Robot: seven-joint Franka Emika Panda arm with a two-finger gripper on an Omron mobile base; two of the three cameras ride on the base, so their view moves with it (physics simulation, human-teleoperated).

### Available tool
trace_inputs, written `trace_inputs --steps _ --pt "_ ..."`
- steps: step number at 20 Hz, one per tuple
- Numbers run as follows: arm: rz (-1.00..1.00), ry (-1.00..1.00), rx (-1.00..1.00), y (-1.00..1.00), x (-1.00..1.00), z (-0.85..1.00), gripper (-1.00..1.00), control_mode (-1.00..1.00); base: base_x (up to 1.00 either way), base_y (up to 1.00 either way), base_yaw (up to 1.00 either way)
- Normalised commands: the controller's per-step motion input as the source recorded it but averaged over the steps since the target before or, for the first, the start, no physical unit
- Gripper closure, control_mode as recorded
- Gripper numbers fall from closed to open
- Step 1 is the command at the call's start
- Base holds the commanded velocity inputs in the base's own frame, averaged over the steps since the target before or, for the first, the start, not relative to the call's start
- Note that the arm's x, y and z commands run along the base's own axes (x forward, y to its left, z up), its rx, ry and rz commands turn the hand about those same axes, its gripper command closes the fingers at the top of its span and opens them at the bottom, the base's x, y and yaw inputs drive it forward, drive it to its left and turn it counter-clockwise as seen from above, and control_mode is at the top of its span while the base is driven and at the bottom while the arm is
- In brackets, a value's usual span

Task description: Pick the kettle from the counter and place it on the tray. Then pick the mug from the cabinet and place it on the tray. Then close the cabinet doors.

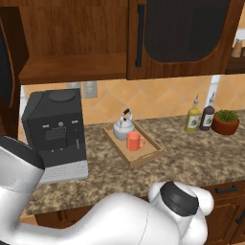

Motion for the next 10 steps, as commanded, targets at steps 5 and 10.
trace_inputs --steps 5,10 --pt "-0.15 -0.06 -0.04 -0.08 0.08 0.0 -1.0 -1.0 0.0 0.0 0.0" --pt "-0.17 -0.11 -0.02 -0.41 0.15 0.01 -1.0 -1.0 0.0 0.0 0.0"
